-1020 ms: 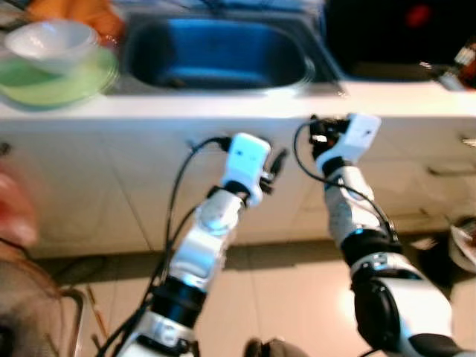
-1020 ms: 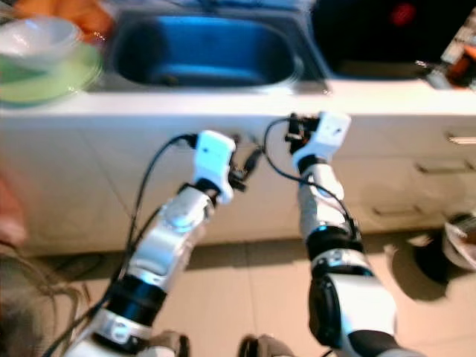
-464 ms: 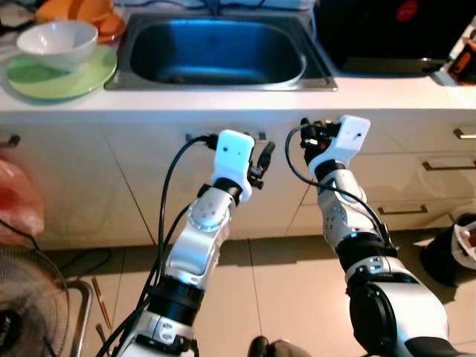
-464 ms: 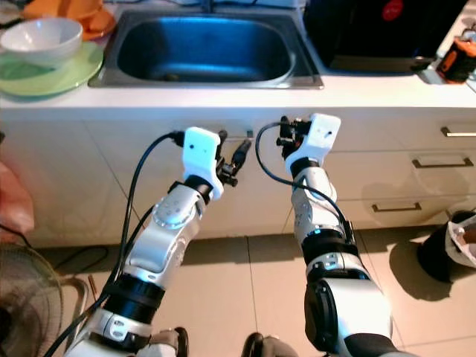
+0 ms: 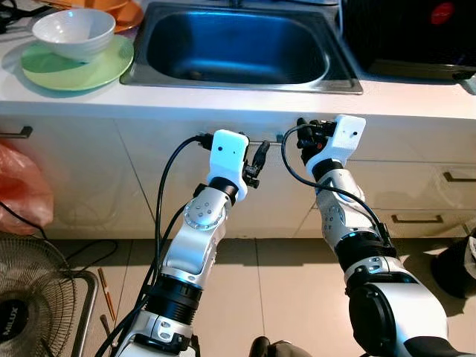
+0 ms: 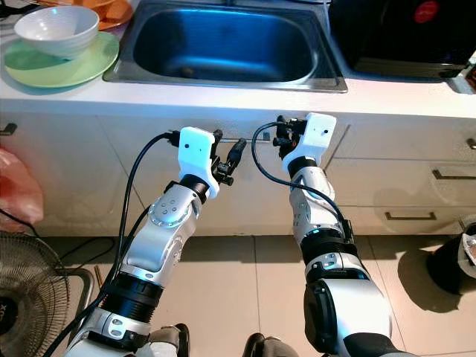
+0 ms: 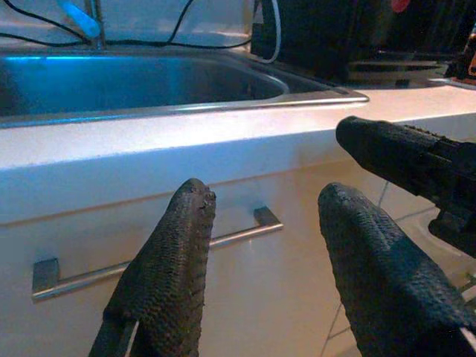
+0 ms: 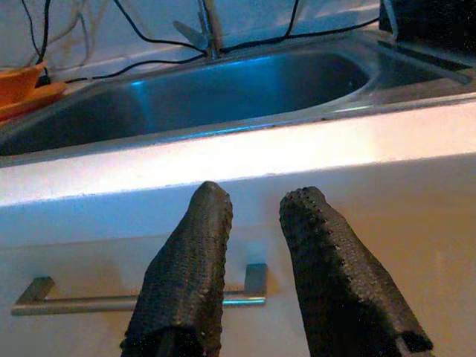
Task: Kitchen organization
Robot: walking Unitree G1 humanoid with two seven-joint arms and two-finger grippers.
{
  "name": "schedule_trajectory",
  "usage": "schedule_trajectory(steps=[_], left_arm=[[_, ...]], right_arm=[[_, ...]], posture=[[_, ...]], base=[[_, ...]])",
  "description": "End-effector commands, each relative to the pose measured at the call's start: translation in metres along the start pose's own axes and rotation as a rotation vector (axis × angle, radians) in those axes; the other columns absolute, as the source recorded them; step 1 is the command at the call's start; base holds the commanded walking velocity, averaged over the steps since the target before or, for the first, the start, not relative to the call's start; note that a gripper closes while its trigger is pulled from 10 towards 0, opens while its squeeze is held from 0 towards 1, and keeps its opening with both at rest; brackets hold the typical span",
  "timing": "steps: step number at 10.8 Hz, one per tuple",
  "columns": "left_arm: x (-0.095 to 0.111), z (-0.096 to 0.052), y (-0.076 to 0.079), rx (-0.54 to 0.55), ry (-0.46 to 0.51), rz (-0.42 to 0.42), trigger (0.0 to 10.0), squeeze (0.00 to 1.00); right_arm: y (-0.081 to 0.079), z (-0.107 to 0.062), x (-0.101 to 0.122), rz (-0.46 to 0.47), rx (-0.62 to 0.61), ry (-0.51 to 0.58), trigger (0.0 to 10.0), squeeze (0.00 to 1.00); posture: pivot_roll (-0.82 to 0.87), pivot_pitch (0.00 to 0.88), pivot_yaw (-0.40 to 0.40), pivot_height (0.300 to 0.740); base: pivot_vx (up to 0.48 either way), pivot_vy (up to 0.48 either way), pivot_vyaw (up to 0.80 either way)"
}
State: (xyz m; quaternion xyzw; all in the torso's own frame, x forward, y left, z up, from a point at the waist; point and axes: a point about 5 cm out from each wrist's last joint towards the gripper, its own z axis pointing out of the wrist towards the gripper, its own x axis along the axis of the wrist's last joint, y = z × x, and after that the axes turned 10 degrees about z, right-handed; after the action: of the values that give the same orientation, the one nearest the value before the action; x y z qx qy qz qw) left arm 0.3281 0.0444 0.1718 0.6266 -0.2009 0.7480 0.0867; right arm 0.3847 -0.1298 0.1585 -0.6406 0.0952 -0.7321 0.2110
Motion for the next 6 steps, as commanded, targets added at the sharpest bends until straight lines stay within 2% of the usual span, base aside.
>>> schedule_trajectory(steps=[1,2,4,5,6], left_arm=[[0.0029,0.0026,0.0039,-0.013,0.009,-0.009,10.0,0.00],[0.0029,0.0026,0.0038,-0.013,0.009,-0.009,10.0,0.00],[0.0027,0.0027,0.0033,-0.011,0.007,-0.009,10.0,0.00],[0.0023,0.0027,0.0030,-0.011,0.006,-0.009,10.0,0.00],[0.0023,0.0027,0.0030,-0.011,0.006,-0.009,10.0,0.00]], right_arm=[[0.0041,-0.0024,-0.0015,-0.021,-0.009,-0.014,10.0,0.00],[0.0038,-0.0025,-0.0018,-0.023,-0.009,-0.013,10.0,0.00],[0.0036,-0.0030,-0.0032,-0.022,-0.010,-0.019,10.0,0.00],[0.0037,-0.0033,-0.0040,-0.032,-0.009,-0.025,10.0,0.00],[0.0036,-0.0033,-0.0040,-0.033,-0.009,-0.024,10.0,0.00]], posture=[[0.09,0.133,-0.069,0.740],[0.09,0.132,-0.068,0.740],[0.09,0.132,-0.068,0.740],[0.09,0.132,-0.068,0.740],[0.09,0.132,-0.067,0.740]], base=[[0.270,0.000,0.60],[0.285,0.000,0.80],[0.309,0.000,0.00],[0.000,0.000,0.59],[0.289,0.000,0.64]])
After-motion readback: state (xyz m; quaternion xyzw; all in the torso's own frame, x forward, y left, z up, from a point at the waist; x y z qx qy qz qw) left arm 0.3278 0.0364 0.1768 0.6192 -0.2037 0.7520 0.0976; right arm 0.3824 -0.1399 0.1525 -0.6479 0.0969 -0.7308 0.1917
